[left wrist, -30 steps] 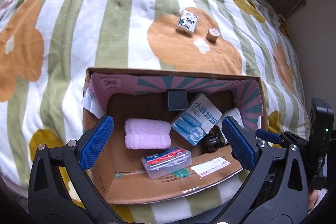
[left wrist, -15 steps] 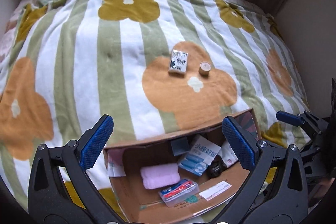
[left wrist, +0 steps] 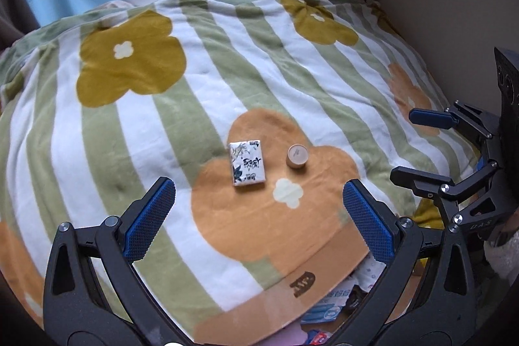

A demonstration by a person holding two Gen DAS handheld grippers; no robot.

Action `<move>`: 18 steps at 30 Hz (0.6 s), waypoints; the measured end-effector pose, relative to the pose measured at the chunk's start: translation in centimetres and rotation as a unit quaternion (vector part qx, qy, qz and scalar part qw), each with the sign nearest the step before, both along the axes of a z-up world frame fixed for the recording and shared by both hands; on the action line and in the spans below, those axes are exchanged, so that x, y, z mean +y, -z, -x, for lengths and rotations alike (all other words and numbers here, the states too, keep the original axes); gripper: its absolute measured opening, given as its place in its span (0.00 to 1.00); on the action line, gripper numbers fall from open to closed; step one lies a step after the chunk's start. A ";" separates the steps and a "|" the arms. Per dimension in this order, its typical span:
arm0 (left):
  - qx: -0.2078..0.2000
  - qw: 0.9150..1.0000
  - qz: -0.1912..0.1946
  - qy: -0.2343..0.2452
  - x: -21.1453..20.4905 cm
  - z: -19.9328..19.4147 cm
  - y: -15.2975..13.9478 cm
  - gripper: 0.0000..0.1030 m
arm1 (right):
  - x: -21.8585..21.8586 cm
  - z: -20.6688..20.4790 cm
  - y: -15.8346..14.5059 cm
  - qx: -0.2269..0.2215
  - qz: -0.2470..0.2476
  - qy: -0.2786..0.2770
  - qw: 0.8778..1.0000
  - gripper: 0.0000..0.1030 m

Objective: Organize objects
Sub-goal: 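Move both tools back over the tissue pack and round tin, then grasp the white tissue pack with the left tool while the right tool grasps the round tin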

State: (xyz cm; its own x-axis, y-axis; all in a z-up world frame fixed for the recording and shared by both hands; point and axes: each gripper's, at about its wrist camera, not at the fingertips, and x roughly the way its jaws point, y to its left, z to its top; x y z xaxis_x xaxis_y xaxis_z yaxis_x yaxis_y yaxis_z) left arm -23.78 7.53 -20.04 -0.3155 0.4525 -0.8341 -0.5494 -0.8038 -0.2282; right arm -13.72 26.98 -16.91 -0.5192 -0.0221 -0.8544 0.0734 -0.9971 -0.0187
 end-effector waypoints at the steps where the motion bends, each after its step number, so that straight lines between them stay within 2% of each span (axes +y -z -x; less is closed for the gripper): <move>1: -0.002 1.000 0.006 0.008 0.6 0.6 1.0 1.00 | 0.4 0.7 0.7 -0.005 -0.003 -0.003 1.000 0.80; 7: -0.039 0.997 0.045 0.057 4.0 4.1 7.9 1.00 | 1.6 3.7 5.7 -0.038 -0.044 -0.036 0.998 0.80; 10: -0.045 0.994 0.070 0.072 5.3 5.0 11.0 1.00 | 1.9 4.6 7.9 -0.044 -0.043 -0.055 0.997 0.80; 14: -0.052 0.992 0.080 0.083 6.3 5.7 14.0 0.99 | 1.8 5.3 10.9 -0.063 -0.034 -0.073 0.995 0.80; 18: -0.058 0.990 0.087 0.090 7.1 6.3 16.0 0.89 | 1.7 5.8 13.0 -0.072 -0.031 -0.076 0.994 0.80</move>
